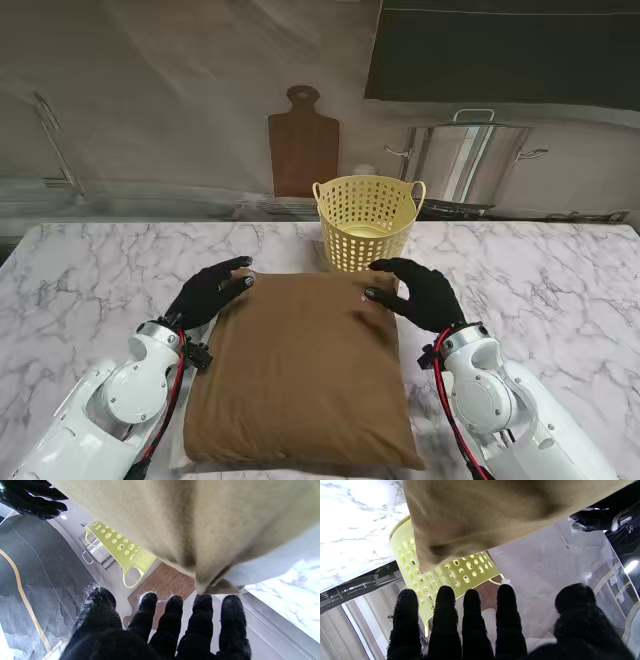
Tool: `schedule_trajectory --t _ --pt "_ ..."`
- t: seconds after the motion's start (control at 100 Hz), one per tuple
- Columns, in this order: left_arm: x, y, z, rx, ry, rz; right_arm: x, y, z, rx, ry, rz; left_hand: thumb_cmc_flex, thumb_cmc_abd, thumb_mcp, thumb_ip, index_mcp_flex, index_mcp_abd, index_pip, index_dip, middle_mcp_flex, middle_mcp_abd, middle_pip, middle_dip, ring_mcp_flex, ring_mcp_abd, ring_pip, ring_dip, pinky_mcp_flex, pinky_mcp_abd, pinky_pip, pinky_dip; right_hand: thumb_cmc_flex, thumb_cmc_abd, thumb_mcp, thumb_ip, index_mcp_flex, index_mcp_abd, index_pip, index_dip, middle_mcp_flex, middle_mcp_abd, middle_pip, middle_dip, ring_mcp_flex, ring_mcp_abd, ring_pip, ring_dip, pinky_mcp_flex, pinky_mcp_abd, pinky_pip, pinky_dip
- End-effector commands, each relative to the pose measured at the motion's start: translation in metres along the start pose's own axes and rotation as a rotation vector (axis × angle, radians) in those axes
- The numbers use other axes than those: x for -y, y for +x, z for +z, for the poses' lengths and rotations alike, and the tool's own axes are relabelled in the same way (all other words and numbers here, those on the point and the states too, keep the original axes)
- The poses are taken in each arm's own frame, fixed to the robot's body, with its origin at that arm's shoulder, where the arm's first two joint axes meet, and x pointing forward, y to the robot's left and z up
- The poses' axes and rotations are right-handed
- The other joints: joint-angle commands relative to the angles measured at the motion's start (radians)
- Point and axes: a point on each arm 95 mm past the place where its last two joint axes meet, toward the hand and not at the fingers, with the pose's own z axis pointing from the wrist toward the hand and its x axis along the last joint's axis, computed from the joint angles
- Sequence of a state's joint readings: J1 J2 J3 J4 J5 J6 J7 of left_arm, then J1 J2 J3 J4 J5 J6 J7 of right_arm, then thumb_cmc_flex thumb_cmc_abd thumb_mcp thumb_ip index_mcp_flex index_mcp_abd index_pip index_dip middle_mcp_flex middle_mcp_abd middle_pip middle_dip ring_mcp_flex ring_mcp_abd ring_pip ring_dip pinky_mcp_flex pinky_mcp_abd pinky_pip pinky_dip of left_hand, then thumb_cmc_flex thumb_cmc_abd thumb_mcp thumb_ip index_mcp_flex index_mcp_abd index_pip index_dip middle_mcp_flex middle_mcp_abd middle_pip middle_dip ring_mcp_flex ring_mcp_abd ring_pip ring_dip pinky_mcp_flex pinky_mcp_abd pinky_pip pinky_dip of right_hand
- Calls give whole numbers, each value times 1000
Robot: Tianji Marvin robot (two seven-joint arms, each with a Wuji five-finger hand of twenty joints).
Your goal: Remove the pillowcase from the pillow and put it in the laundry basket
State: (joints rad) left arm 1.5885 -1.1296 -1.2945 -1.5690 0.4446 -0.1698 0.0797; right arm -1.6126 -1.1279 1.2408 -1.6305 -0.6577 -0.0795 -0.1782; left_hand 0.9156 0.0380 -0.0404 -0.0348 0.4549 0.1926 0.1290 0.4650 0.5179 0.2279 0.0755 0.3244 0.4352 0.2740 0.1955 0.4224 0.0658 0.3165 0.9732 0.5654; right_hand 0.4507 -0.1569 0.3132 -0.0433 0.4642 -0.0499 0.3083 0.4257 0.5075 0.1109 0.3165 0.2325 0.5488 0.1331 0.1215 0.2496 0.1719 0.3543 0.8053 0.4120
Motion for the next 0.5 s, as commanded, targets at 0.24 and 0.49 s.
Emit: schedule_trajectory --t 0.24,0.49 --pt "-2 4 -6 -21 -11 6 0 7 -8 -12 -17 0 16 31 3 15 7 -6 6 -3 -22 -4 0 -2 -9 -2 -8 2 -8 9 -442 2 11 22 -13 9 -25 7 -14 3 -10 -6 -8 7 -15 -3 1 18 -13 5 -15 10" --pt "-2 2 1 -9 -12 -1 0 4 -3 -5 -9 2 17 31 3 15 6 -6 6 -3 -21 -5 0 -2 -9 -2 -7 2 -8 10 -441 2 11 22 -13 8 -26 6 -15 3 -12 -6 -9 7 -16 -4 1 17 -13 5 -16 10"
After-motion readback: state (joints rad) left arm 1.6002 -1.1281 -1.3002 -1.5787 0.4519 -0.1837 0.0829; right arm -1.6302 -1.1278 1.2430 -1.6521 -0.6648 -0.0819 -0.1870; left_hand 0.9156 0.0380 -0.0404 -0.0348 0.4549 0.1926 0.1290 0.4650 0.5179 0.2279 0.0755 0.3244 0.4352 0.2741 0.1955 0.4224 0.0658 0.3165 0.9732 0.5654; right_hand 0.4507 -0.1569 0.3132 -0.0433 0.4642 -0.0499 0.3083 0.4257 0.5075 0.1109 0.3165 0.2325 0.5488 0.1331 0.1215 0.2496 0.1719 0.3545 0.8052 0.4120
